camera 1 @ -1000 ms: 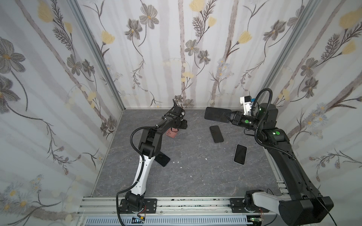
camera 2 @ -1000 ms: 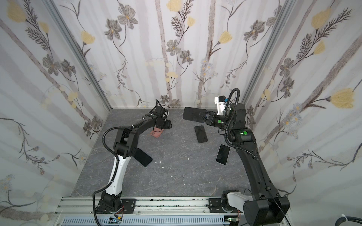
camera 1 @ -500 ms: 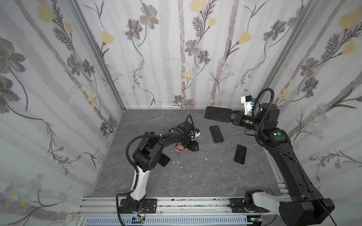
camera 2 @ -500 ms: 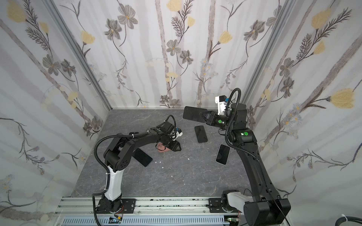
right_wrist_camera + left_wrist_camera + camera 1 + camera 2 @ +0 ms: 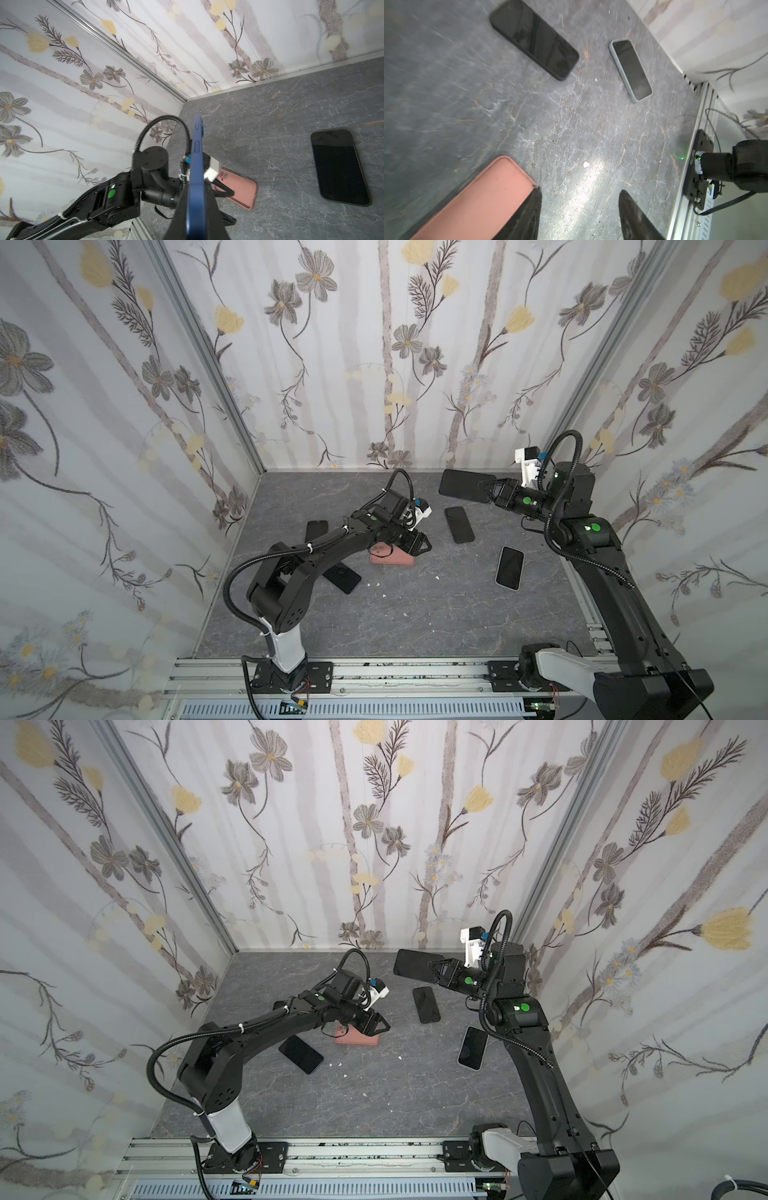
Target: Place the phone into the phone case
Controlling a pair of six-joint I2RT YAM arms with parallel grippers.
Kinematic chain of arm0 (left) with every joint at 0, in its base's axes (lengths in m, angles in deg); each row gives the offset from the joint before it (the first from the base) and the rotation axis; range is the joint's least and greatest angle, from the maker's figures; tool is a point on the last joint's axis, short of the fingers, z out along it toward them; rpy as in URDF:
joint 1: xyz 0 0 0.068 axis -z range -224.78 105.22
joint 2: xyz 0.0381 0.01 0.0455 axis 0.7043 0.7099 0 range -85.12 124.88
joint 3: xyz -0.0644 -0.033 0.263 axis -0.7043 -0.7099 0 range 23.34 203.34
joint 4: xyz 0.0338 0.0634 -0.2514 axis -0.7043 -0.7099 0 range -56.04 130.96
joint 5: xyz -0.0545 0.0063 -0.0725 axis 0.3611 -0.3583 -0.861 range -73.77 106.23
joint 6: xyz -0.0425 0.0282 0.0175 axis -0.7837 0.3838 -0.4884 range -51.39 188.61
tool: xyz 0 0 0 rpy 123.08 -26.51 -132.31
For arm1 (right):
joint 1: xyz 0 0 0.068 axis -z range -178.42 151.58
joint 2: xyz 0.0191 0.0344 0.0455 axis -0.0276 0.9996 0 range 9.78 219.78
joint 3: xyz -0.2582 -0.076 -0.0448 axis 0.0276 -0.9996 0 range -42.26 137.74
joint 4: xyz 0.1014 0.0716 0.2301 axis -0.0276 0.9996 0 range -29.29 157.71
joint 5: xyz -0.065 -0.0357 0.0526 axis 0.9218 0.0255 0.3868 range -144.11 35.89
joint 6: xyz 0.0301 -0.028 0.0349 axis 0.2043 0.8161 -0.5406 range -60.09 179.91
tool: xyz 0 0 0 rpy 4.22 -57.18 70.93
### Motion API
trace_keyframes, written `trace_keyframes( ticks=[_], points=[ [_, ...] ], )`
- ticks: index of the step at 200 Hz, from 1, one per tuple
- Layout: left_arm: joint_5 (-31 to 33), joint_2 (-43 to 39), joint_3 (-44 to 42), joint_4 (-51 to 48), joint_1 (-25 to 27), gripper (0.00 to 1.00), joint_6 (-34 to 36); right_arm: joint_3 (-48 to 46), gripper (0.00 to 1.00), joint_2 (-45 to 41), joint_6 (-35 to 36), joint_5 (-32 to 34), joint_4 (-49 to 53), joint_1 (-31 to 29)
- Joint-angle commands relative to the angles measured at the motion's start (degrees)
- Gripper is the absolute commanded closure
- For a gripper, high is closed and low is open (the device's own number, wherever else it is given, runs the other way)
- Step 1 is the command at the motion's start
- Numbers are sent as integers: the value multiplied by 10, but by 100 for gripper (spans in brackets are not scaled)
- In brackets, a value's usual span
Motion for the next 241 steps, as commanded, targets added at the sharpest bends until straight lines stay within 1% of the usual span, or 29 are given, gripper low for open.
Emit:
trace_keyframes(
  ticks=[1, 16, 38, 57, 75, 89, 111, 133, 161, 182, 222, 241],
  points=[
    [45, -52, -49, 59, -39, 41, -93, -22, 100, -10, -19, 44, -12, -16],
    [73, -87, -79, 69, -78, 41, -126, -43, 100, -7, -33, 72, -19, -51],
    [108, -115, -112, 67, -131, 41, -147, -75, 100, 13, -59, 106, -52, -124],
    [108, -123, -131, 70, -169, 41, -157, -103, 100, 45, -95, 119, -103, -184],
    [92, -126, -149, 87, -195, 41, -169, -120, 100, 89, -115, 131, -144, -229],
    [73, -122, -159, 99, -207, 41, -170, -128, 100, 130, -131, 114, -180, -249],
    [42, -106, -162, 104, -218, 41, -164, -144, 100, 198, -187, 54, -277, -259],
    [28, -92, -165, 108, -223, 42, -163, -140, 100, 252, -206, 52, -320, -272],
    [17, -73, -175, 118, -224, 42, -172, -138, 100, 306, -209, 55, -321, -269],
    [17, -72, -190, 136, -222, 42, -188, -128, 100, 334, -200, 33, -314, -263],
    [28, -73, -205, 146, -219, 42, -199, -119, 100, 358, -179, 10, -287, -251],
    [32, -75, -218, 162, -218, 42, -207, -95, 100, 369, -158, 6, -252, -246]
  ],
)
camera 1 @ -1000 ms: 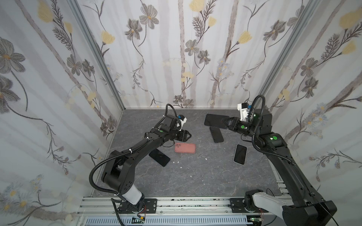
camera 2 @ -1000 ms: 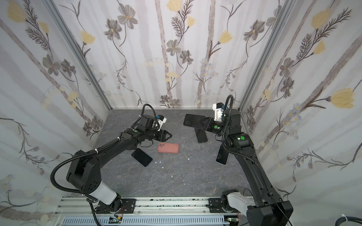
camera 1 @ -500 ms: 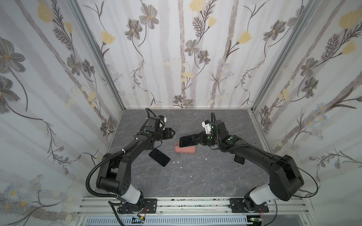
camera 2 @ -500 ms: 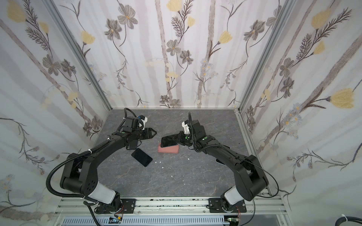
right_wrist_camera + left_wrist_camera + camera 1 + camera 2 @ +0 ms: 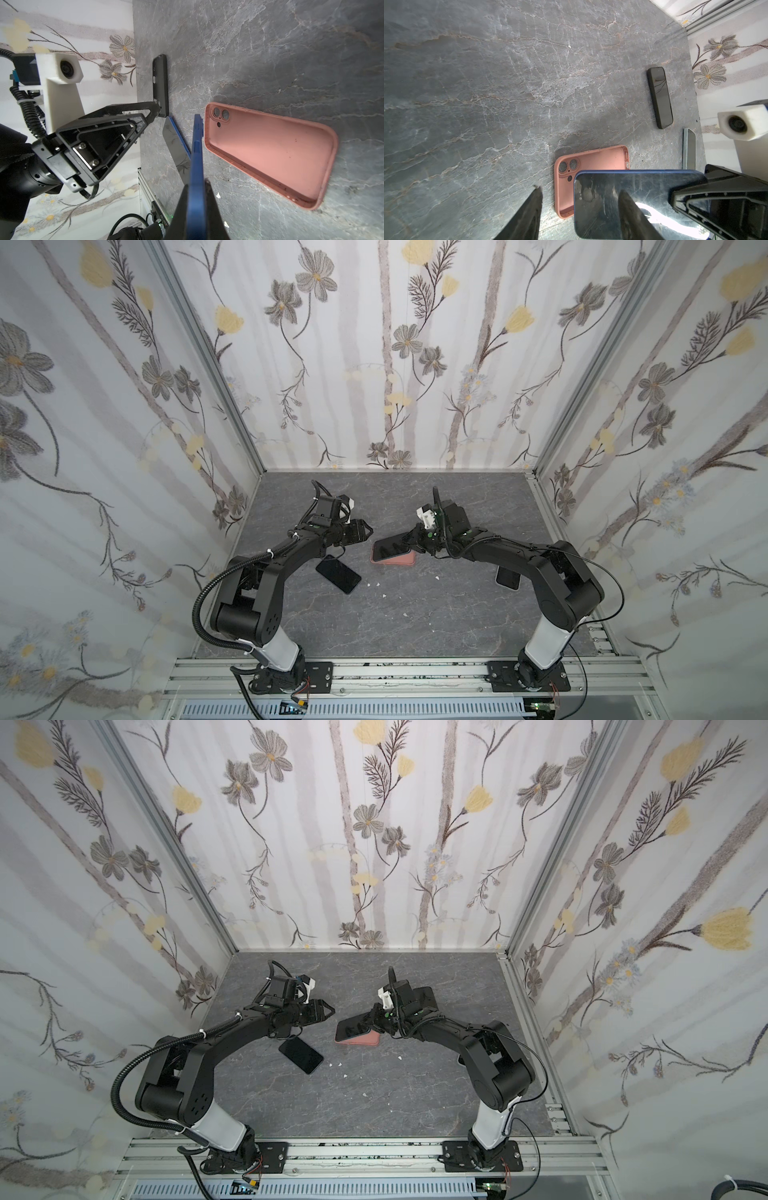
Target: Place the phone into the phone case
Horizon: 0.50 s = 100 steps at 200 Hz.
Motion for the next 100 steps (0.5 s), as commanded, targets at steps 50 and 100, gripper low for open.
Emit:
trace_keyframes(
  ticks=[50, 100],
  points=[
    [-6, 16, -19, 54, 3, 42, -30, 69, 100, 32, 60, -20, 63, 12],
    [-16, 31, -21, 67, 2, 42, -38, 75, 100, 44, 59, -20, 68, 14]
  ],
)
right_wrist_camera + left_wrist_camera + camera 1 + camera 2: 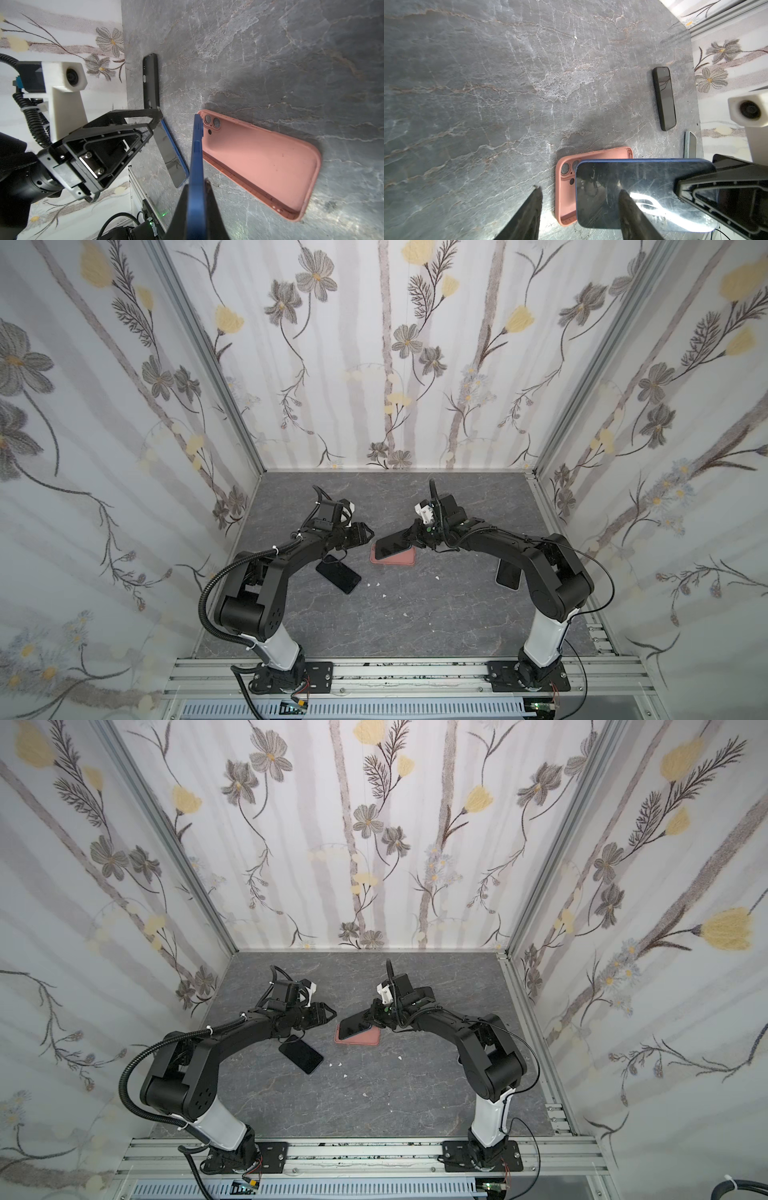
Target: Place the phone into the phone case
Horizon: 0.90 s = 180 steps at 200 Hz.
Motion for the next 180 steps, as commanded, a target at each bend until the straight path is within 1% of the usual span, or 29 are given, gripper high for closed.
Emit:
trace_keyframes(
  ticks=[1, 60, 106, 139, 180],
  points=[
    [-11, 8, -3, 25, 0, 42, -13, 7, 100, 5, 6, -13, -9, 0],
    [-21, 27, -16, 56, 9, 43, -40, 13, 100, 28, 3, -28, -12, 1],
    [-24, 46, -47, 107, 44, 44, -83, 13, 100, 45, -3, -39, -26, 6],
    [-25, 52, -63, 130, 63, 44, -102, -14, 100, 45, -13, -49, -48, 16],
    [-25, 34, -78, 134, 73, 45, -111, -56, 100, 36, -32, -53, -88, 26]
  ],
)
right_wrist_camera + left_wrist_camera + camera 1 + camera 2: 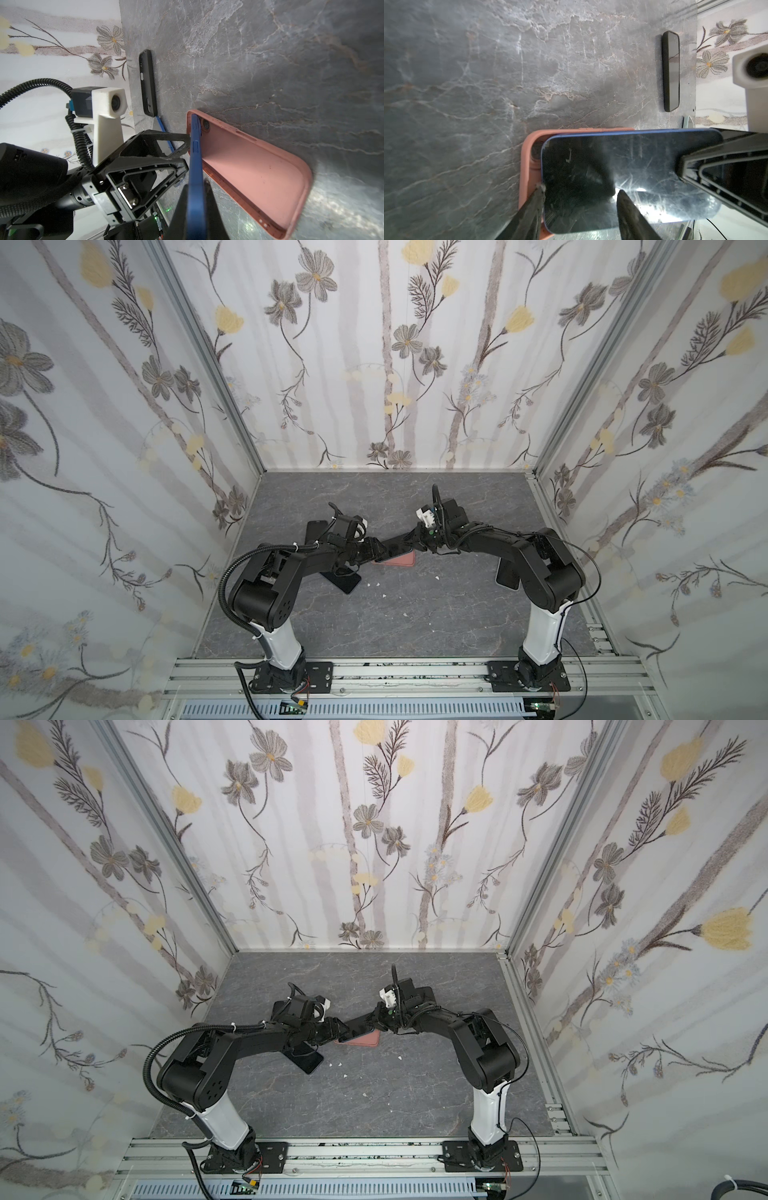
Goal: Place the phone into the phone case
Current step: 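Lower the blue phone's edge into the pink case held by the left gripper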
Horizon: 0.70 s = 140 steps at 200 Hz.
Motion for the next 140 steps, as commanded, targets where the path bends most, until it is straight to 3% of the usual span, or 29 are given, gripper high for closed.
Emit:
trace_keyframes(
  ticks=[1, 40, 65, 140],
  points=[
    [-13, -13, -6, 19, 4, 45, -18, -19, 100, -4, -15, 7, -16, 2],
    [55, -72, -1, 5, -3, 44, 1, -48, 100, -18, -21, 8, -31, 10],
    [106, -64, 9, -13, -16, 44, 30, -49, 100, -16, -21, 7, -36, 10],
    [53, -1, -4, 7, -10, 45, 15, -53, 100, 4, -34, -1, -77, 6]
  ],
)
